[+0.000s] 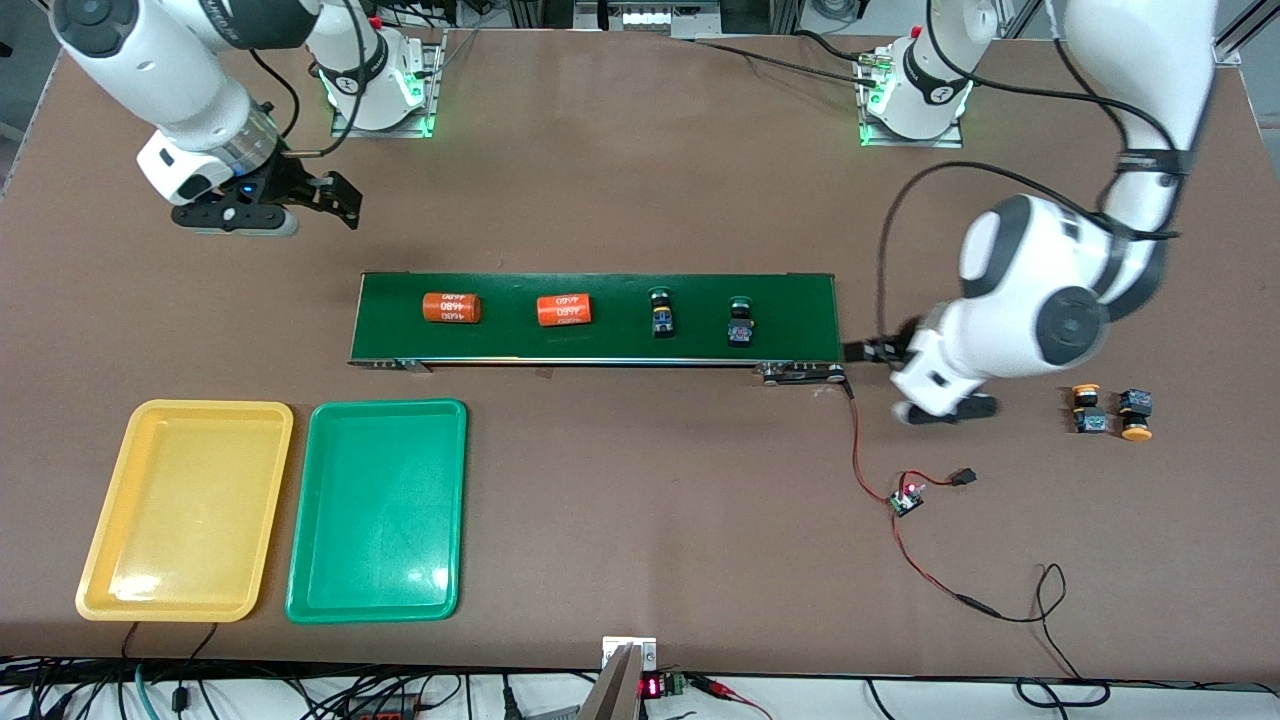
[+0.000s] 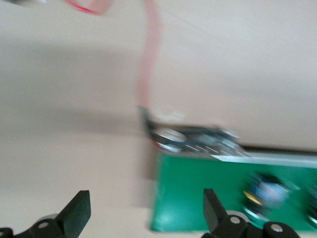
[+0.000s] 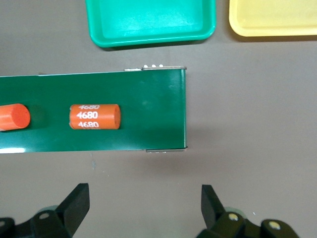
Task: Sort buttons by color to trays
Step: 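Grasp a yellow-capped button with the left gripper while the right gripper descends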
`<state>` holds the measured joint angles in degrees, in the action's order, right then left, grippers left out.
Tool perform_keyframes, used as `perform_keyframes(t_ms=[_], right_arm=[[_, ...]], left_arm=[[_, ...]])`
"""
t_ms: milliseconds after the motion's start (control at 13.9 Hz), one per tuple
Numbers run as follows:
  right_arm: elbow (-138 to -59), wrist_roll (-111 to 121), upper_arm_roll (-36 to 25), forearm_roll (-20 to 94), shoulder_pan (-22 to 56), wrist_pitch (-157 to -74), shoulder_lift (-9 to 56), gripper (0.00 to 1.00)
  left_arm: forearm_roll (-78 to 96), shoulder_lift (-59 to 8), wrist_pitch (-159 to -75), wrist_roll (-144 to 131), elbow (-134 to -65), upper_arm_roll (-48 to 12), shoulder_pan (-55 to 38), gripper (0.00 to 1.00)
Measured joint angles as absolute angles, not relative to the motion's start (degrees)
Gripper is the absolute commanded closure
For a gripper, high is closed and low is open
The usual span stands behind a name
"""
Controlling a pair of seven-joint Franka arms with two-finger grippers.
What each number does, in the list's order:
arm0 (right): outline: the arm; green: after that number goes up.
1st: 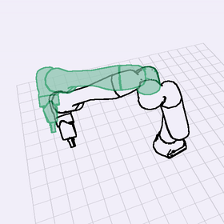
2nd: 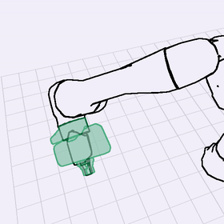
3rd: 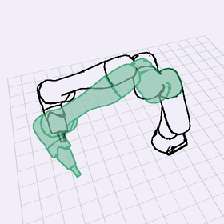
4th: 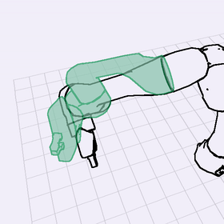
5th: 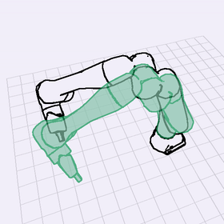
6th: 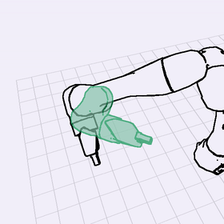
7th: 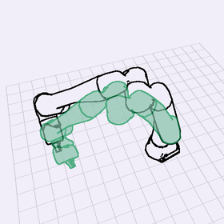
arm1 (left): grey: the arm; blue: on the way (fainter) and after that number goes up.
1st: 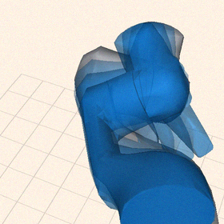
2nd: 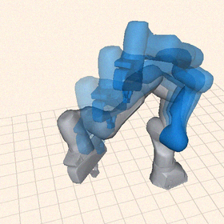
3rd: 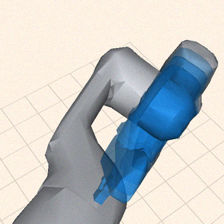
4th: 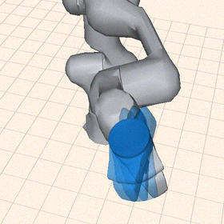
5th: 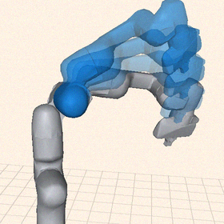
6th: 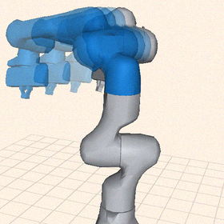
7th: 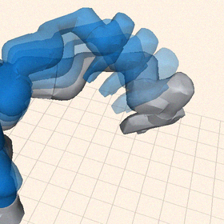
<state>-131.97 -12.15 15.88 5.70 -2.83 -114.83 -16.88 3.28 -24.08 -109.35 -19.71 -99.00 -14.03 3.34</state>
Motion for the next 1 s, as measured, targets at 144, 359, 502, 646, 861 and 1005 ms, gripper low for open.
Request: perform_keyframes(t_ms=[144, 359, 502, 646, 861, 1005], right_arm=[[-132.0, -13.5, 17.1, 5.7, -2.8, -116.4, -16.4, 0.00], [-131.6, -16.4, 17.9, 5.9, -1.9, -118.8, -14.3, 0.00], [-131.0, -18.1, 18.0, 5.9, -0.8, -119.0, -13.2, 0.00], [-130.9, -18.2, 18.0, 5.9, 0.0, -120.6, -12.2, 0.00], [-130.9, -18.3, 18.1, 5.9, 1.0, -125.4, -9.5, 0.00], [-130.8, -18.7, 18.7, 5.9, 1.5, -126.4, -8.0, 0.00]], left_arm=[[-5.1, -25.3, -109.5, -18.5, -99.0, -9.7, 4.3, 0.00], [-17.5, -28.2, -114.9, -15.8, -99.1, -7.2, 5.6, 0.00], [-20.1, -30.8, -121.8, -9.7, -99.1, -4.6, 7.2, 0.00], [-20.1, -33.7, -128.0, -3.3, -99.1, -3.3, 10.7, 0.00], [-20.1, -36.1, -131.1, -0.4, -99.0, -0.3, 13.0, 0.00], [-20.1, -36.8, -132.9, -0.4, -99.0, 0.6, 13.4, 0.00]])
